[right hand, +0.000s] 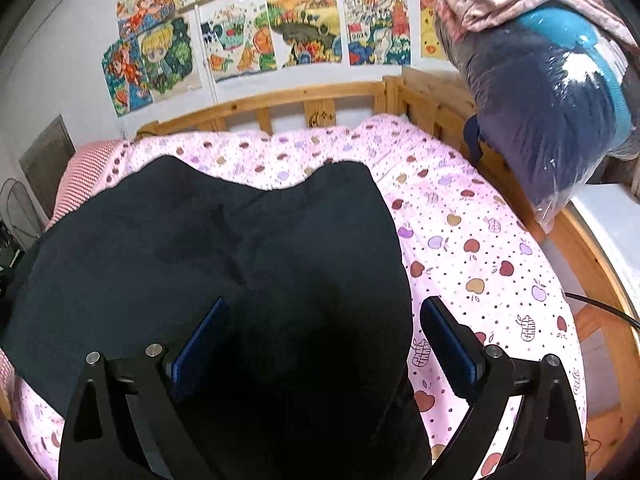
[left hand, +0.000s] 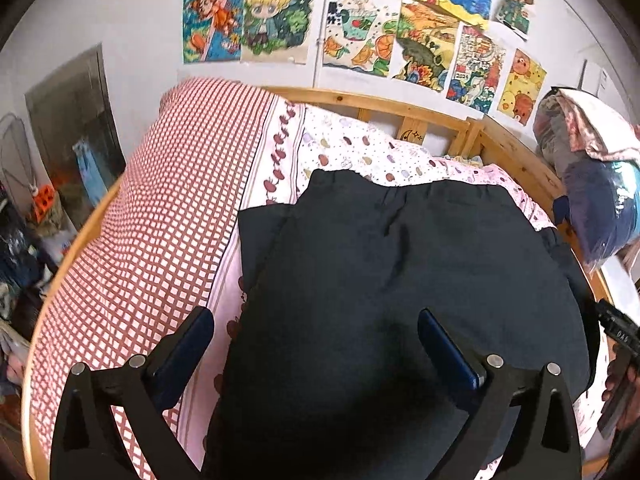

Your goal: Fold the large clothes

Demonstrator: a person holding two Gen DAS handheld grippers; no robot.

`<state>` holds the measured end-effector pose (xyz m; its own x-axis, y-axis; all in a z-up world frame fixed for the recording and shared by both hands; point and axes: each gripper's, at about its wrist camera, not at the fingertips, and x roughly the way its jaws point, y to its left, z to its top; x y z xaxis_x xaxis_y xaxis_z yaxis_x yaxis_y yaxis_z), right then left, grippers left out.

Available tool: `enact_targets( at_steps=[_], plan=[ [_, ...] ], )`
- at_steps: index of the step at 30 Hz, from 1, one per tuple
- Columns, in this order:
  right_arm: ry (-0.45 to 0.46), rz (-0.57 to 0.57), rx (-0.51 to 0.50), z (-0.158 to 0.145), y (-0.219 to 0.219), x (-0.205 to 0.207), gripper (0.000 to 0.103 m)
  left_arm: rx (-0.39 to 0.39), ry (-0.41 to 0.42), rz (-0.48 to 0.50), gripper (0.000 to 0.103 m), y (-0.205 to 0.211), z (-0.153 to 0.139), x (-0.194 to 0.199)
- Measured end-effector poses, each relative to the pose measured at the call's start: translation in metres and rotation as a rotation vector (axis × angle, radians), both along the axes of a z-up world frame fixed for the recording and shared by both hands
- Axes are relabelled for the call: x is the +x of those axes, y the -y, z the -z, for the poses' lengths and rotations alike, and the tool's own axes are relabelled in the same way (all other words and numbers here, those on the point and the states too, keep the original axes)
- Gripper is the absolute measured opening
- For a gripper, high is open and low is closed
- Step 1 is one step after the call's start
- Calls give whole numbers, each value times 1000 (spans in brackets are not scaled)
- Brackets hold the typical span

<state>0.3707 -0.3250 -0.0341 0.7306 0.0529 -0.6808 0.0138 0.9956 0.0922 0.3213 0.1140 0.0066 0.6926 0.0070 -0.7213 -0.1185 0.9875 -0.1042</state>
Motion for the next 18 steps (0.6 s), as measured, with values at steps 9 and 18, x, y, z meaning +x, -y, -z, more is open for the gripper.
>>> enact_targets(
  at_steps=[9, 18],
  plan=[
    [89, -15, 22, -23, -1, -33, 95, 31, 50, 49, 103, 26, -25, -25],
    [151, -74, 28, -45, -7, -73, 95, 80, 114, 78, 103, 51, -45, -57]
  ],
)
